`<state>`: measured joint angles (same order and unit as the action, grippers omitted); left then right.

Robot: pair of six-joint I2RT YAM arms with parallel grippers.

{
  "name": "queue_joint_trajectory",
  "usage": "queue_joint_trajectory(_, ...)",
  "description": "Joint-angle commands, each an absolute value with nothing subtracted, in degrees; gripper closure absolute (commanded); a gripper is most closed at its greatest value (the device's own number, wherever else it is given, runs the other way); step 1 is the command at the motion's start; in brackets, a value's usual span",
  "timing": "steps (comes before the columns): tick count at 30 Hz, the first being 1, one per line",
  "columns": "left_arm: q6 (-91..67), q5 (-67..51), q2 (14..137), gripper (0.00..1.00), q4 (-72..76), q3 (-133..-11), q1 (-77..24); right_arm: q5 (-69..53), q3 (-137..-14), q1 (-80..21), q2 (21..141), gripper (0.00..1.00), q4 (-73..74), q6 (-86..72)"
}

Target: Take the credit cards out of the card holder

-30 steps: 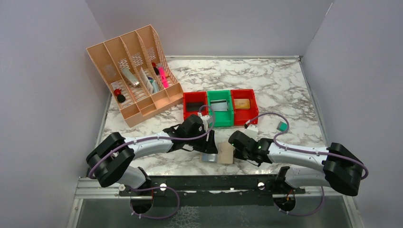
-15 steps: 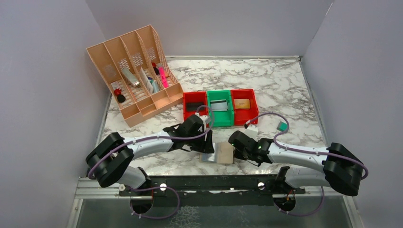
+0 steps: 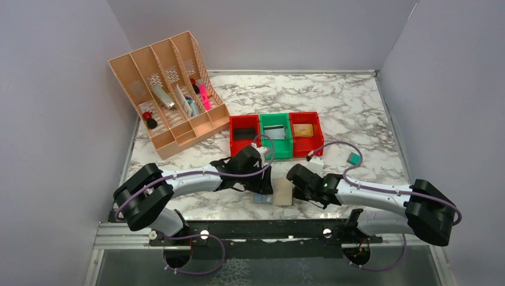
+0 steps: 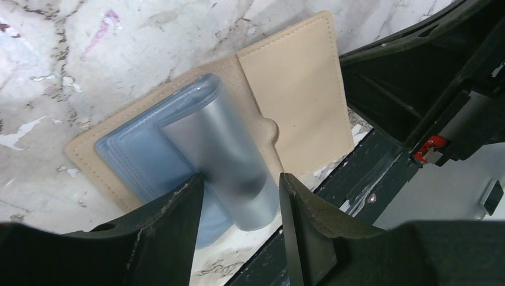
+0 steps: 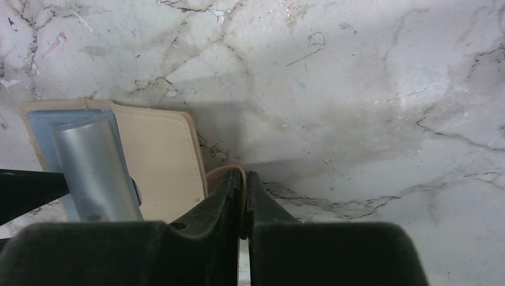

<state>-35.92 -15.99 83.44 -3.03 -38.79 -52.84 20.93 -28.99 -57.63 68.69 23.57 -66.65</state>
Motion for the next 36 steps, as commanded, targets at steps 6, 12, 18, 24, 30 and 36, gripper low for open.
queue_joint_trajectory(6,-41.37,-20.33,85.82,0.42,11.28,-37.0,-53.96,19.89,-26.92,-57.39,69.26,0.87,23.32,-68.47)
queue_joint_trajectory(12,-46.43,-19.31,86.05,0.38,18.66,-33.79,-54.49,19.0,-25.65,-57.39,68.7,0.85,21.76,-68.96)
queue_joint_trajectory(18,-48.65,-17.61,85.49,0.36,19.41,-32.49,-54.49,17.56,-25.47,-57.39,66.81,0.78,21.97,-69.36)
queue_joint_trajectory(24,-48.87,-17.98,85.88,0.34,19.43,-32.83,-54.49,19.92,-27.83,-57.29,61.94,0.62,28.4,-68.91)
queue_joint_trajectory(30,-48.48,-17.97,86.88,0.35,18.88,-33.91,-54.61,23.01,-29.92,-57.26,56.39,0.6,34.31,-69.13)
queue_joint_trajectory(36,-46.23,-17.26,87.91,0.35,15.21,-36.86,-55.57,20.16,-30.29,-57.3,52.39,0.66,30.19,-65.5)
